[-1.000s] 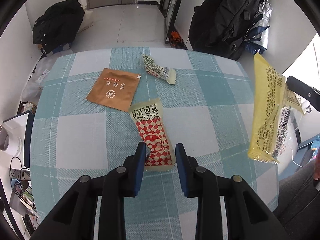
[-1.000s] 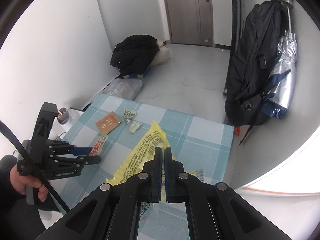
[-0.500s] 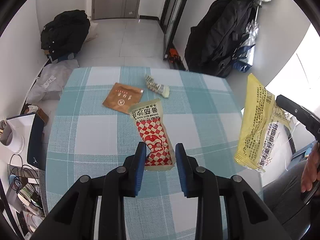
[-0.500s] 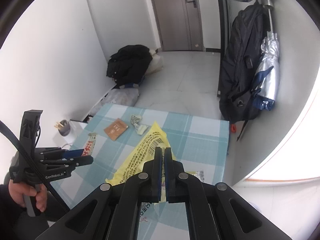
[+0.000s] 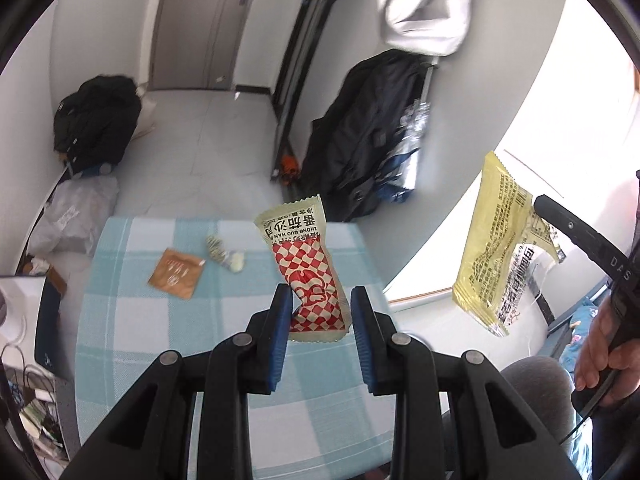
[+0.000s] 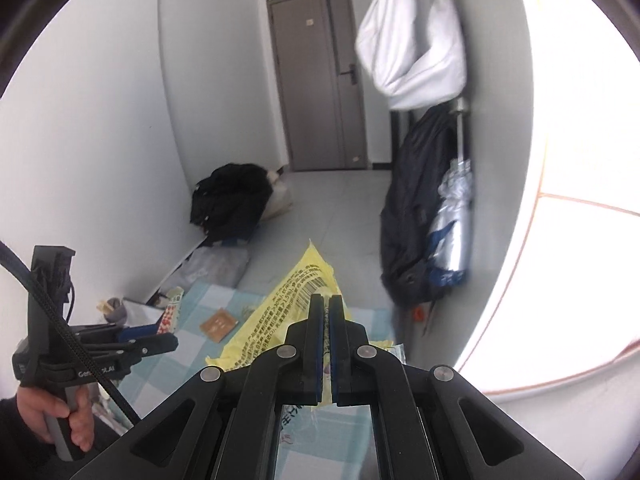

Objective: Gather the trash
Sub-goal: 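Carry both wrappers in both grippers over the white bin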

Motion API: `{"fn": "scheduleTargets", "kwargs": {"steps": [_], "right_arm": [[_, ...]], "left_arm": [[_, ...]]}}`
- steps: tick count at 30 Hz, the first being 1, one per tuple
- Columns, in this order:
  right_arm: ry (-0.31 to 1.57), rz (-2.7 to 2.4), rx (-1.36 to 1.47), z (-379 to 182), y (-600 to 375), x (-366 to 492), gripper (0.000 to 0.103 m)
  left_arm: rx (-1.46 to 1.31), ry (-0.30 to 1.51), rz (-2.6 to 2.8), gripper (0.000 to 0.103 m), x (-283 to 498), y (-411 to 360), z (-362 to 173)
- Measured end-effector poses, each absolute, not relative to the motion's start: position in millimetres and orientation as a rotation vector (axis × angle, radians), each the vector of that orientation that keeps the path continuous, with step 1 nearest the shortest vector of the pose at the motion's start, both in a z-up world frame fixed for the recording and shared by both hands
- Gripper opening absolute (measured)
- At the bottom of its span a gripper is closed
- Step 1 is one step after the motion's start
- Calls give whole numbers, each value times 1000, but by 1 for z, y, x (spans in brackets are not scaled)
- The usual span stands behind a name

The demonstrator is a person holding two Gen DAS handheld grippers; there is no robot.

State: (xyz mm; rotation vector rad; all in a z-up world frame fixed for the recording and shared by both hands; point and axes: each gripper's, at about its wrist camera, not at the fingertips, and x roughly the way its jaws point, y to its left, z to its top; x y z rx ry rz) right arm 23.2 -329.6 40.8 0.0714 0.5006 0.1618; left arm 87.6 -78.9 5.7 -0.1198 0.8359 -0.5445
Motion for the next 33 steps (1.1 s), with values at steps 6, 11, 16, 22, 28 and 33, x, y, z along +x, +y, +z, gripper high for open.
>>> {"fn": "scheduleTargets", "kwargs": {"steps": [6, 11, 16, 22, 28, 33], "right_arm": [[434, 72, 73, 66, -375, -6, 1], [400, -45, 111, 64, -428, -28, 1], [403, -164, 158, 45, -479, -48, 1], [457, -254, 218, 7, -524, -56, 1], [512, -331, 256, -38, -560, -57, 1], [595, -346, 306, -84, -580, -47, 1]], "left_arm": [[-105, 797, -634, 25, 80, -121, 27], [-71, 784, -704, 25, 74, -166, 36], [-40, 793, -769, 25, 69, -212, 35], [18, 845, -823, 25, 68, -262, 16], [59, 926, -858, 25, 74, -305, -19], [105, 1014, -873, 25, 83, -339, -56]]}}
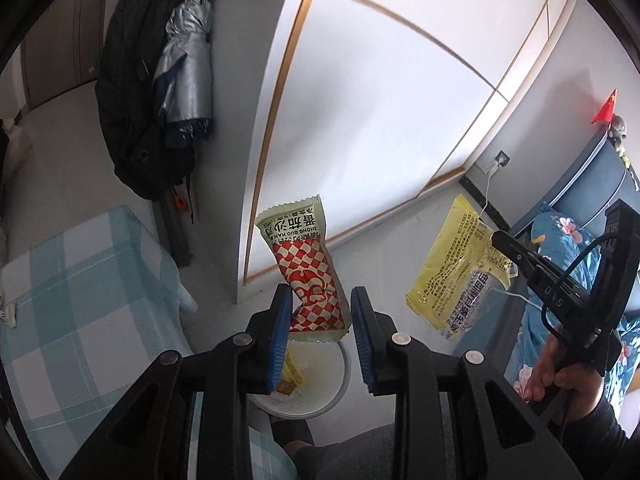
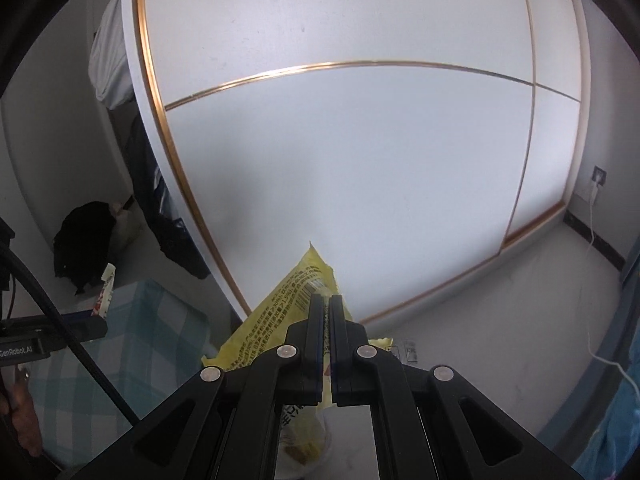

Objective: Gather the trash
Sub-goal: 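Carry both wrappers in both grippers over the white bin, then open both grippers to drop the wrappers into the bin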

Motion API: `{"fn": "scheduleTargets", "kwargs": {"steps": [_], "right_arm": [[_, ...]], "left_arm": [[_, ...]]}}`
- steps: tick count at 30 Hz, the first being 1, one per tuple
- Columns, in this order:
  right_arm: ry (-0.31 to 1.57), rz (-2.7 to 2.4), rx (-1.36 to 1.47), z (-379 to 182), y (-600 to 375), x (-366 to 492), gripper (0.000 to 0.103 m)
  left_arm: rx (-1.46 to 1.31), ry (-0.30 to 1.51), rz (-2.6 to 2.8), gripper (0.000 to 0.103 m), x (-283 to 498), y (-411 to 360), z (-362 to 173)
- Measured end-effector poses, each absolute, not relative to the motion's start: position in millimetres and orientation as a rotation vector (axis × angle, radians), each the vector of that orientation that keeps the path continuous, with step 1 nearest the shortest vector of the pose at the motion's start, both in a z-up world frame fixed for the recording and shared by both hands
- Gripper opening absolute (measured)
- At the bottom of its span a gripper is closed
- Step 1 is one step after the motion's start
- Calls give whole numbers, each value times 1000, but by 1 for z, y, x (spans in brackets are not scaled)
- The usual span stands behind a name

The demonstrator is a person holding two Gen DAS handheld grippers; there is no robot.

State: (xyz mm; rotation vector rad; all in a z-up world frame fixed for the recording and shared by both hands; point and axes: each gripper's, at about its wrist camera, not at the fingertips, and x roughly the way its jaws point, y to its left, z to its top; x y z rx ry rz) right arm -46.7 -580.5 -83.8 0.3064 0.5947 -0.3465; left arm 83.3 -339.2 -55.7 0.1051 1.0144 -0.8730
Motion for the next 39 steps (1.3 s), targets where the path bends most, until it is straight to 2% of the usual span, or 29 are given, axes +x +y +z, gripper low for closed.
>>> {"fn": "scheduleTargets", "kwargs": {"steps": [14, 21, 29, 39], "right_arm": [[810, -320, 462, -227, -597, -12, 1], [888, -273, 487, -272, -587, 1, 1], [950, -211, 522, -302, -576, 5, 2], [1018, -143, 519, -322, -561, 14, 6]], "left_arm": [[329, 1346, -872, 25, 104, -411, -169], [444, 1564, -829, 25, 104, -426, -216], [430, 1751, -821, 25, 111, -431, -247], [451, 1815, -768, 26, 116, -434, -259]]}}
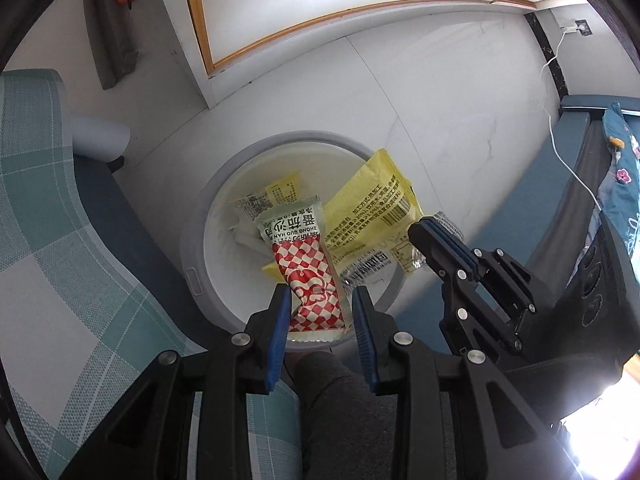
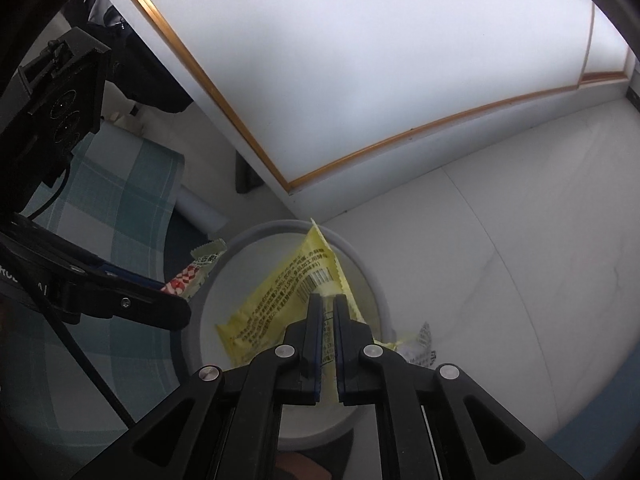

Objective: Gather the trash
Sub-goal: 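Open both grippers to drop the wrappers into the bin, then move both empty grippers back over the table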

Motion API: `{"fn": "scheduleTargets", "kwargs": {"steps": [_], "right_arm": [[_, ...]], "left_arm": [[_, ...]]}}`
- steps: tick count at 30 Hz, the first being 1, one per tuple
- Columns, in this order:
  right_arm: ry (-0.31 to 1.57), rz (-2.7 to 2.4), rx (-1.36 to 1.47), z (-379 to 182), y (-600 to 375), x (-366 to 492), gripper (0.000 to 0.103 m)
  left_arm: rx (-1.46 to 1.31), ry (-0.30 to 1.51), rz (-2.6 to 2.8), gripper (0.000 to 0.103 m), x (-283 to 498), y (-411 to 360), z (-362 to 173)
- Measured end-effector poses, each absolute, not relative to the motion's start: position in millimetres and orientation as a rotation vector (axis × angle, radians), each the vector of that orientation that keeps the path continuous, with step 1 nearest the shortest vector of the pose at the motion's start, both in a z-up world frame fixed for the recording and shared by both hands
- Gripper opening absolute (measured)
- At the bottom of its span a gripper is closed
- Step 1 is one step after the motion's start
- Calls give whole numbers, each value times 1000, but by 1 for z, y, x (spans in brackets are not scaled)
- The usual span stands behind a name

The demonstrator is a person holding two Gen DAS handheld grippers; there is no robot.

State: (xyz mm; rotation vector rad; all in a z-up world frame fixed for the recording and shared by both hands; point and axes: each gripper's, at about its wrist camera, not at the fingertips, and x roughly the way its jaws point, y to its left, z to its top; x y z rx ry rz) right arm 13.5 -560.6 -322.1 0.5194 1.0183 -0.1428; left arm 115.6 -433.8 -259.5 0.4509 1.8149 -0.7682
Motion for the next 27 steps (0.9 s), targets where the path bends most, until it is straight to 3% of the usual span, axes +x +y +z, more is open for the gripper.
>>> {"fn": "scheduleTargets", "kwargs": {"steps": [4, 6, 8, 13, 17, 20, 23, 27], "right_arm": [[1043, -124, 517, -331, -549, 18, 6], [1059, -115, 517, -333, -546, 17, 6], [1067, -116, 516, -334, -543, 17, 6], [1074, -142, 514, -330, -548, 9, 11], [1068, -174, 530, -325, -558, 4, 19], [1055, -191, 549, -317, -563, 1, 23], [1036, -197, 557, -305, -566, -3, 36], [1013, -183, 570, -283, -566, -7, 41]], "left_arm": [[452, 1820, -765, 29, 115, -435, -263], [442, 1830, -752, 46, 117, -433, -266], [431, 1832, -727, 56, 120, -429, -269], [397, 1812, -711, 58, 123, -424, -263], [433, 1742, -730, 69, 118, -426, -251], [461, 1665, -722, 70, 116, -422, -239], [486, 1562, -693, 70, 114, -416, -221], [467, 1457, -681, 70, 111, -404, -194]]}}
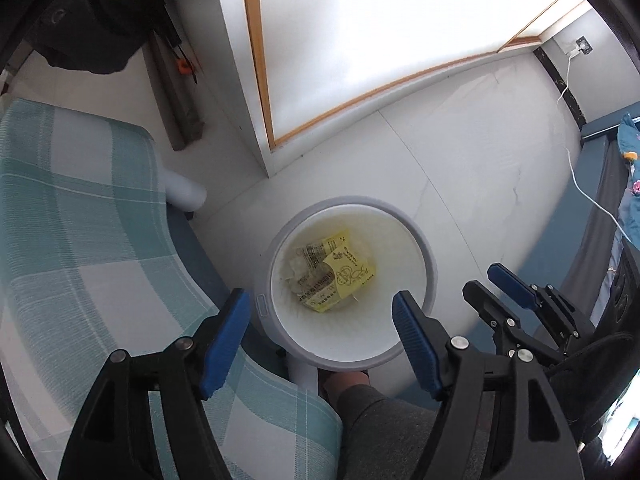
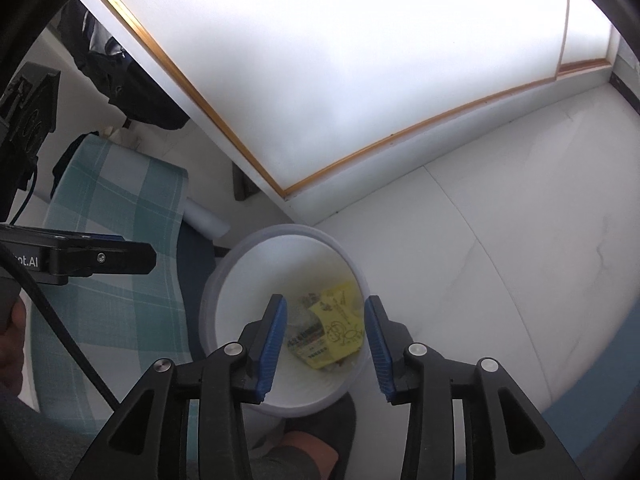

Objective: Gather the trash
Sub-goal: 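Move both empty grippers back over the table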

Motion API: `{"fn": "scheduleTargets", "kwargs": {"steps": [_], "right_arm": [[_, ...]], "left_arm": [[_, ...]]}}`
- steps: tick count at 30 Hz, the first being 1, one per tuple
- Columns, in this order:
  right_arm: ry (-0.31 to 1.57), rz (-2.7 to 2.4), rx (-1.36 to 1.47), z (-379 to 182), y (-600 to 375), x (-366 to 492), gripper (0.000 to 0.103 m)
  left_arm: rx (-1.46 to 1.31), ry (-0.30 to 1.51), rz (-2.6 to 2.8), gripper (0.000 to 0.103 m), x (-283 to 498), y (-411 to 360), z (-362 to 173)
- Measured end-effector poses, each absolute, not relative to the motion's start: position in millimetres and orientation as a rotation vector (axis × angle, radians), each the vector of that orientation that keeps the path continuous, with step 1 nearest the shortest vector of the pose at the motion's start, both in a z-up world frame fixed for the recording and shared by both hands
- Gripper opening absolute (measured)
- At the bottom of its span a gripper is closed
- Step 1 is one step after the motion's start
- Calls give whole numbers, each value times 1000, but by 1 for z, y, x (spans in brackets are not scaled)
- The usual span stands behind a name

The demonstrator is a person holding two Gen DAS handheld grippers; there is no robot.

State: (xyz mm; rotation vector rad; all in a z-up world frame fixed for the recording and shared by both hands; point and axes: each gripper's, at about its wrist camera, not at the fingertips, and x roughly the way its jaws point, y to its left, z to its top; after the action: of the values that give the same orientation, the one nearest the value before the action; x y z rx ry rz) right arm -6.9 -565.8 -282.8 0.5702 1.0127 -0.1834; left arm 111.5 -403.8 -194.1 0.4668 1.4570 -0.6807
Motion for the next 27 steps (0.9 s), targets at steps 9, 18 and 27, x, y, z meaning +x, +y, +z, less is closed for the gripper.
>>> {"fn": "scheduleTargets", "kwargs": {"steps": [9, 18, 27], "right_arm": [[899, -184, 540, -210, -570, -23, 58], [736, -210, 397, -115, -546, -40, 74], [592, -183, 280, -42, -487, -33, 82]], "left_arm": [[399, 1186, -653, 71, 99, -368, -118], [250, 943, -571, 84, 83, -301, -41], [137, 793, -502, 93, 77, -237, 7]]}}
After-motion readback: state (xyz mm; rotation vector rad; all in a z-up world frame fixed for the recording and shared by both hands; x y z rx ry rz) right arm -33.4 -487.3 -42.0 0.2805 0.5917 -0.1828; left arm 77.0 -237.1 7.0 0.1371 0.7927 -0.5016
